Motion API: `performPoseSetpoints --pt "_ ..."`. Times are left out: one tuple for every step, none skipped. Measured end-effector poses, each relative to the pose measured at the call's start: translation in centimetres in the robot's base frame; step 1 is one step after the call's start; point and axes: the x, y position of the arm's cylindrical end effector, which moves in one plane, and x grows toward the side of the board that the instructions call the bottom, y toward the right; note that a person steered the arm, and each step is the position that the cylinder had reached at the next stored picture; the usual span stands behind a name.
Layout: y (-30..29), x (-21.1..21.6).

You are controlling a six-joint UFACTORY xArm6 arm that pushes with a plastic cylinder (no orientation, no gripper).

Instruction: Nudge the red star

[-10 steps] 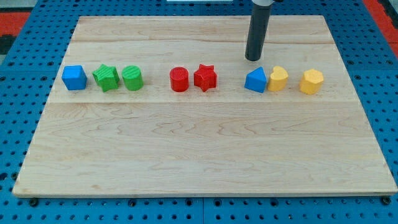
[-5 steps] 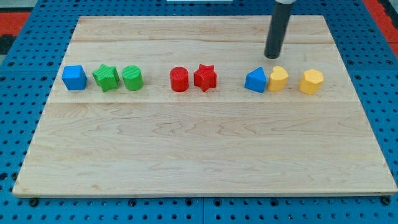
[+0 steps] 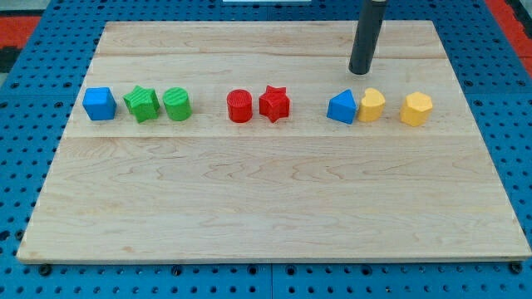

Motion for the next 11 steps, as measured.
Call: performPoseSetpoints --pt "-0.6 0.2" --pt "-3.0 0.3" --pt "-4.4 1.3" --pt "-7.6 1.1" --pt "-13.2 0.7" --pt "-15.9 1.7" --pt "-15.4 3.7" --pt "-14.6 3.4" --pt "-13.2 4.1" --pt "-12.7 3.2" --pt "-10.9 1.5"
